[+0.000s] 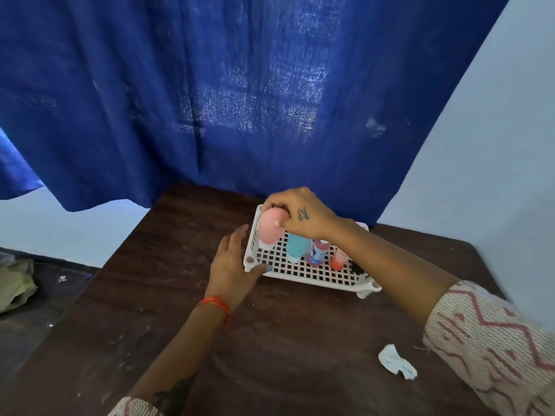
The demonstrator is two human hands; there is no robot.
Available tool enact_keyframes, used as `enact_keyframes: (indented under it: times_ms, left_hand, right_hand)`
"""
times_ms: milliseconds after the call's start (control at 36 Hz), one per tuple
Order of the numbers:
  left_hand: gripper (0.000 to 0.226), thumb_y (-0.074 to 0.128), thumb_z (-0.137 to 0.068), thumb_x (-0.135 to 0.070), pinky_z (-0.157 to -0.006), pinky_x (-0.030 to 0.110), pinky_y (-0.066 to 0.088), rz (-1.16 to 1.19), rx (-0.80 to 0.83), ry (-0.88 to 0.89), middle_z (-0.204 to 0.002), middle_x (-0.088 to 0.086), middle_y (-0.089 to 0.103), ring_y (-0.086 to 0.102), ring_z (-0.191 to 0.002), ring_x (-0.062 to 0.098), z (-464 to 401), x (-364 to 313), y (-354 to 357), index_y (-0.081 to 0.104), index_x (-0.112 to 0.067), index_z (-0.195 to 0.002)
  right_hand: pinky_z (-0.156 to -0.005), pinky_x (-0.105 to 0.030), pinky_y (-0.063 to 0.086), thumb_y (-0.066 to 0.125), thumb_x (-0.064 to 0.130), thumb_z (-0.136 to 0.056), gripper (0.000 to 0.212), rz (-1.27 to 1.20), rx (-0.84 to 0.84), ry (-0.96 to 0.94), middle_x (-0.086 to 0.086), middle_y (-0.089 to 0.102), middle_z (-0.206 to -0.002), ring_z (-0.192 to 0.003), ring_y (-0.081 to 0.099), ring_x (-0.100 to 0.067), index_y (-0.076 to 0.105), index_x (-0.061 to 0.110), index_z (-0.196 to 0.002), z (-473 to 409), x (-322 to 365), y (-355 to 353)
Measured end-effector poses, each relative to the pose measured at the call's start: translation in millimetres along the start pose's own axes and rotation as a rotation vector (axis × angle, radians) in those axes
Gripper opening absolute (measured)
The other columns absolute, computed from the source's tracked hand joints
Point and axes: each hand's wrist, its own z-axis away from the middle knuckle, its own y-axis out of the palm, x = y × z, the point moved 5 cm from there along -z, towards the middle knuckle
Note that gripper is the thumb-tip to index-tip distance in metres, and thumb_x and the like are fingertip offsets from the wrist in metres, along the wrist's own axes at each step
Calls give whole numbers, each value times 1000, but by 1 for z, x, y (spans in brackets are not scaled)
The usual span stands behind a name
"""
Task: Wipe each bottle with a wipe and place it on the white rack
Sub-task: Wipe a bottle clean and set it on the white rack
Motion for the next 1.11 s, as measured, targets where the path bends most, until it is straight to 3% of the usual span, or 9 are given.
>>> enact_keyframes:
  times_ms: [139,306,472,889,1111]
  left_hand:
    - [92,87,-63,-25,-102,39,44,5,18,6,-137,7,45,49,-122,22,-10,13,3,39,-17,-141]
    - [89,85,-66,-21,-89,17,39,5,56,1,-137,6,44,45,-93,-4,-15,17,5,38,-17,-141]
    - [89,85,-65,-24,-100,34,45,-5,81,-33,-137,6,45,50,-119,21,-20,24,8,38,-19,-141]
    - [87,85,-65,-20,-100,41,46,13,113,-55,-134,6,45,49,-119,23,-21,16,6,40,-20,-139]
    - [85,84,-67,-15,-100,35,42,20,95,48,-135,3,46,45,-124,23,-22,-11,-1,40,-16,-139]
  right_hand:
    - [-80,-29,49,65,0,-75,37,24,55,45,0,67,-108,-94,61,-16,69,23,-104,-10,-15,18]
    - [-84,-35,51,66,0,-75,37,22,84,66,-2,66,-110,-97,60,-17,69,23,-103,-18,-24,33]
    - [-82,-38,52,67,3,-73,37,26,100,94,-2,66,-109,-95,60,-18,68,24,-103,-23,-33,38]
    - [-82,-38,53,68,2,-72,42,-34,131,105,0,66,-110,-94,60,-15,67,23,-108,-14,-31,35]
    - [-90,-35,51,72,12,-78,44,-107,-9,141,-3,64,-114,-100,60,-13,62,23,-119,-2,-36,10]
